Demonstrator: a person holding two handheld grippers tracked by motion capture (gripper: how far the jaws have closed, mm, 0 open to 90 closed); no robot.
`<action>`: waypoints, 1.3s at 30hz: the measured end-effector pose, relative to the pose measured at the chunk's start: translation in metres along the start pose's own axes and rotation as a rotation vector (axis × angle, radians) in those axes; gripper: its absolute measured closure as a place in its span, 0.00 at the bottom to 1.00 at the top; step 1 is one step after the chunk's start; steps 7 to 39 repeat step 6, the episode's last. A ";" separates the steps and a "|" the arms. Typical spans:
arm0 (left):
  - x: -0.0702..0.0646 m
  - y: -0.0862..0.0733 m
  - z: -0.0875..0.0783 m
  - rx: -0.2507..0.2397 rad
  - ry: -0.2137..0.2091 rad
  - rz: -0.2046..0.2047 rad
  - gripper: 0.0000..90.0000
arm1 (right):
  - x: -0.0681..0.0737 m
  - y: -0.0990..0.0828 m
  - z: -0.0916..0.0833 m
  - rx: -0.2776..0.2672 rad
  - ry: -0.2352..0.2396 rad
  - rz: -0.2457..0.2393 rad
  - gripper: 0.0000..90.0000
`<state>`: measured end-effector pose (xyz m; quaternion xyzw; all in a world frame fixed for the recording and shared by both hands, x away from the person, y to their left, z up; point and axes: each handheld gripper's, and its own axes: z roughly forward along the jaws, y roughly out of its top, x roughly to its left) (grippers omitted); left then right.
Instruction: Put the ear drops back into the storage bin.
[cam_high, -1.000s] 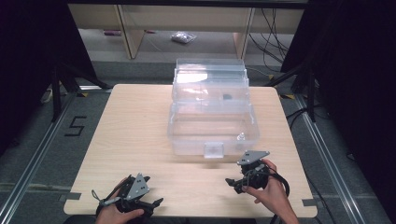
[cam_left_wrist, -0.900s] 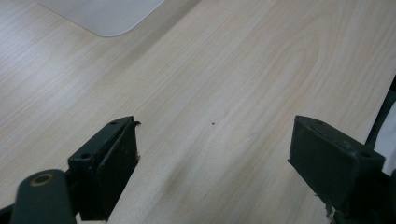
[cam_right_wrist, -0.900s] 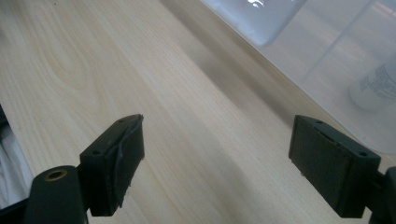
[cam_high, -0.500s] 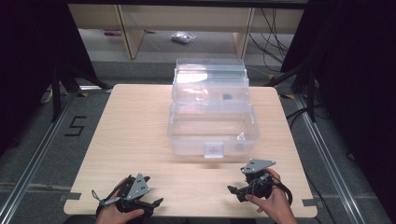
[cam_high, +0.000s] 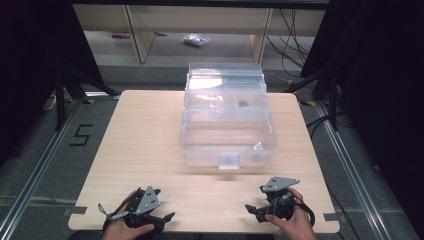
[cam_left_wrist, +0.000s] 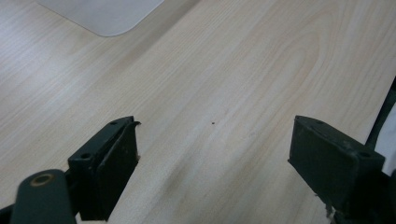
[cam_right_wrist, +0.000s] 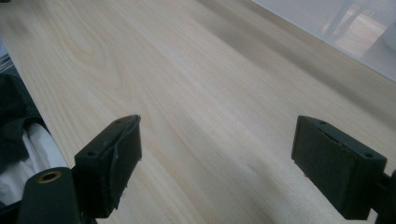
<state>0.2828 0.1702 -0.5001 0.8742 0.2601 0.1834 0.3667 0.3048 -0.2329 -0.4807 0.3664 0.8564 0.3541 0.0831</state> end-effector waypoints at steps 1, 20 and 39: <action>0.000 0.000 0.000 0.000 0.000 0.000 0.17 | -0.003 0.000 0.001 -0.012 0.000 -0.034 0.19; -0.001 -0.001 0.001 -0.004 0.001 -0.022 0.17 | -0.004 0.000 0.003 -0.017 -0.005 -0.050 0.19; -0.001 -0.001 0.001 -0.004 0.001 -0.022 0.17 | -0.004 0.000 0.003 -0.017 -0.005 -0.050 0.19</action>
